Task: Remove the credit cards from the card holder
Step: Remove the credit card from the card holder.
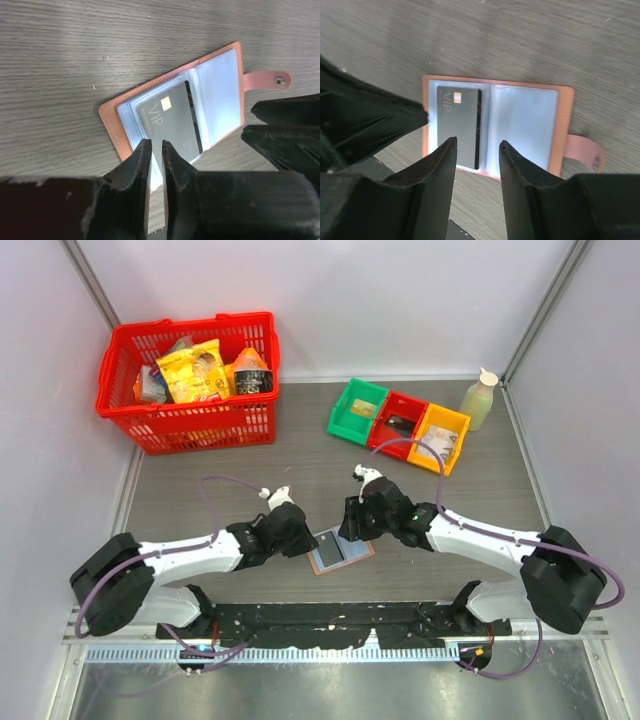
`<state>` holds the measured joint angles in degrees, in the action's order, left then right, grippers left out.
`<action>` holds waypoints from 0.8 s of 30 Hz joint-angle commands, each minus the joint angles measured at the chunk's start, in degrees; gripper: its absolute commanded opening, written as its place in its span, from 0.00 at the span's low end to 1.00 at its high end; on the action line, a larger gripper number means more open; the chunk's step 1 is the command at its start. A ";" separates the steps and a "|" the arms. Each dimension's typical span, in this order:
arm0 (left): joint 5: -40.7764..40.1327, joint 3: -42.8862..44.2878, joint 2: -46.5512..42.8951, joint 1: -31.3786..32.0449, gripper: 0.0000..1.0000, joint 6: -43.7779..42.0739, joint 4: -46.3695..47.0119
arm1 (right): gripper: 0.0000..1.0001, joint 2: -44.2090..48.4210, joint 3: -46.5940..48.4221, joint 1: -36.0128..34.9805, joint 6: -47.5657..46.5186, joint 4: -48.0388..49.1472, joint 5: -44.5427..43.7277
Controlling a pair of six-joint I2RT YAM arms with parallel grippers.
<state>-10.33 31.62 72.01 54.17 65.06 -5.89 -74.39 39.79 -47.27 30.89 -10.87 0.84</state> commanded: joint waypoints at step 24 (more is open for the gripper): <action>2.59 -0.77 8.68 0.23 0.02 1.30 6.42 | 0.35 -9.72 -15.62 10.44 12.26 39.79 33.35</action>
<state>-7.66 31.88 80.88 54.15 66.06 0.82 -84.49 24.38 -36.88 40.75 22.09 30.24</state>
